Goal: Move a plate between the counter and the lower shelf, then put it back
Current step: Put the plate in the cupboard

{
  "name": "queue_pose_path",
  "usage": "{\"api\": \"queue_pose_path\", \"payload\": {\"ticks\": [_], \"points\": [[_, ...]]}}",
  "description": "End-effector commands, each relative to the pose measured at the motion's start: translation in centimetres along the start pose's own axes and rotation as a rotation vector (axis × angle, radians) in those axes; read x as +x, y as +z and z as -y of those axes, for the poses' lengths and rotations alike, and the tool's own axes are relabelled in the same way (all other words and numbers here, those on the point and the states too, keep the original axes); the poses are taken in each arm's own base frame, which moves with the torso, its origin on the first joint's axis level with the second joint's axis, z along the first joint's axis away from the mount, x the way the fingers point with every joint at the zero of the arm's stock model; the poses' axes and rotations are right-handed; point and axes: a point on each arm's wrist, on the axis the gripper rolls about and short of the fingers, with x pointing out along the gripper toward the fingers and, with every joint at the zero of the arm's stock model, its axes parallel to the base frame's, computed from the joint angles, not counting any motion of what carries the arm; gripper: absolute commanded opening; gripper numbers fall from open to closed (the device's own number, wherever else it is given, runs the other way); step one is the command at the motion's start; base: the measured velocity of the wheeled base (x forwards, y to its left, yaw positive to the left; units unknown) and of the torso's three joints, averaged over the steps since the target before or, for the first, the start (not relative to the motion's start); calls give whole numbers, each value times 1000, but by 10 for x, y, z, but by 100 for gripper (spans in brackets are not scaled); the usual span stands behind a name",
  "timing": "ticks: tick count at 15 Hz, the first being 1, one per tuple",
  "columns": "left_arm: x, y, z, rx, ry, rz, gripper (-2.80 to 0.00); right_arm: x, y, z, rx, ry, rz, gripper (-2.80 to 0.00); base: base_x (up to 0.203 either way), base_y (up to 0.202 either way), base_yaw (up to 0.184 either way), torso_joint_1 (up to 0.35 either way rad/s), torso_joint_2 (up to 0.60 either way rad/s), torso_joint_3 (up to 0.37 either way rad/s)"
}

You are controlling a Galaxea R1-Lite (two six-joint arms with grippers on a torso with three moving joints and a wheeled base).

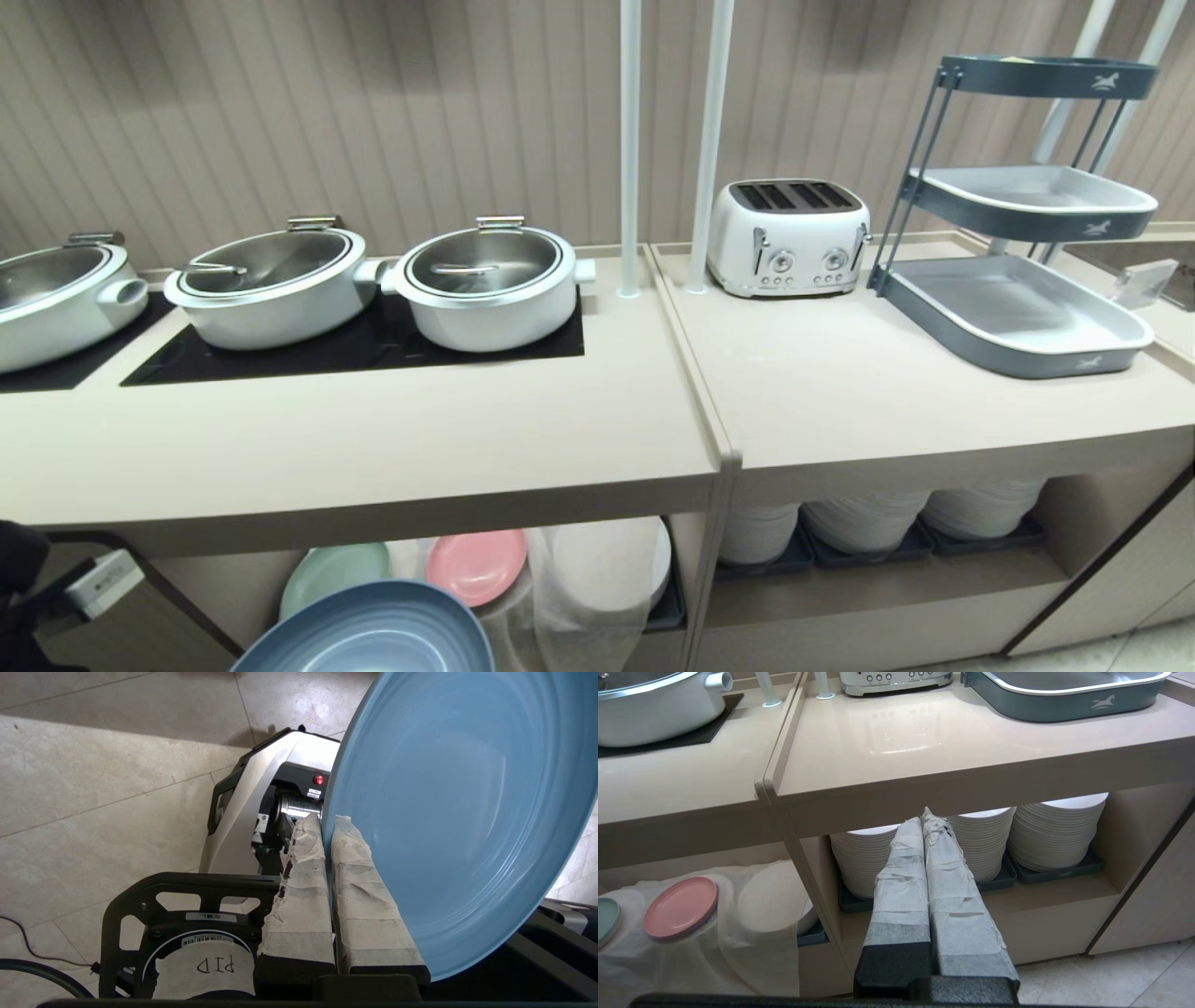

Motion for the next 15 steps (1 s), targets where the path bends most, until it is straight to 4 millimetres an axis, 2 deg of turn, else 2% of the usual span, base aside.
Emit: {"api": "queue_pose_path", "payload": {"ticks": [1, 15], "points": [[-1, 0, 0, 0, -2, 2, -280, 0, 0, 0, 0, 0, 1, -280, 0, 0, 0, 0, 0, 0], [-4, -1, 6, -32, -11, 19, -280, 0, 0, 0, 1, 1, 1, -280, 0, 0, 0, 0, 0, 0]]}}
